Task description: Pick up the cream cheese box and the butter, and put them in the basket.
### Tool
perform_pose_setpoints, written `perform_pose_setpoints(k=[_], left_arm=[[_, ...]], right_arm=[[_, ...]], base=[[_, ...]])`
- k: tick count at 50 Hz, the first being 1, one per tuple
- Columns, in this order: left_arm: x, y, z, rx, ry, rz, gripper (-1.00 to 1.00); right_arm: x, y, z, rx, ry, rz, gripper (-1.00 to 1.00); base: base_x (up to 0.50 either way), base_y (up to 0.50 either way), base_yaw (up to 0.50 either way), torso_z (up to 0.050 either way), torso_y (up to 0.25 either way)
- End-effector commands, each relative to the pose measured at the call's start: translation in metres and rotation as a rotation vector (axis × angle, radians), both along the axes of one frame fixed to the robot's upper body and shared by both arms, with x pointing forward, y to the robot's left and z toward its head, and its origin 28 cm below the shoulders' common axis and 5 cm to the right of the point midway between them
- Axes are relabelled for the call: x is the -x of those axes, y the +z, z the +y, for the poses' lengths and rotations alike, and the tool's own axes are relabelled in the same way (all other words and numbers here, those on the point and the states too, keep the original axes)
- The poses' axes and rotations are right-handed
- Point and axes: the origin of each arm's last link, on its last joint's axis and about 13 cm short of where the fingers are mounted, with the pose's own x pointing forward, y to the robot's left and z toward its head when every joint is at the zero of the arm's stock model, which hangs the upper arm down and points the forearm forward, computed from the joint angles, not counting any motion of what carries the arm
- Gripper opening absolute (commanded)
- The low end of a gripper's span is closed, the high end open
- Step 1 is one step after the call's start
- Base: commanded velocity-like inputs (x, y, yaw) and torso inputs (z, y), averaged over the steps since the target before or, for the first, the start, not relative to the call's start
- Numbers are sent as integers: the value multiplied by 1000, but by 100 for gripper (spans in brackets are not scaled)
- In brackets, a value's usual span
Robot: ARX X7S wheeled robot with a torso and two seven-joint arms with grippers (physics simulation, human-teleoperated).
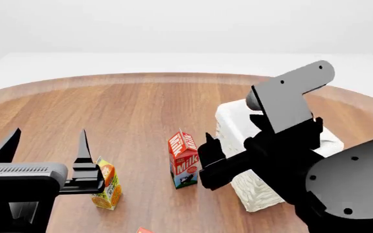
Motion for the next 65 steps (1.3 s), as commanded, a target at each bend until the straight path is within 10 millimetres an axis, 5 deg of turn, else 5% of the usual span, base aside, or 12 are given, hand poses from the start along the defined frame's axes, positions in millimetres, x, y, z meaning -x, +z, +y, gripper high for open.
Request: perform_pose_setpoints(k=[1,33,65], left_arm=[[0,-1,0,-2,-1,0,100],[0,0,0,-1,-2,1,100],[-1,-1,-1,-5,-4,3,100]], right_arm=[[12,-9,-2,45,127,-38,100],[29,-31,4,111,484,22,100],[22,-52,6,105,553,118,100]], base=[[0,0,0,0,0],[0,0,0,0,0],[0,0,0,0,0]])
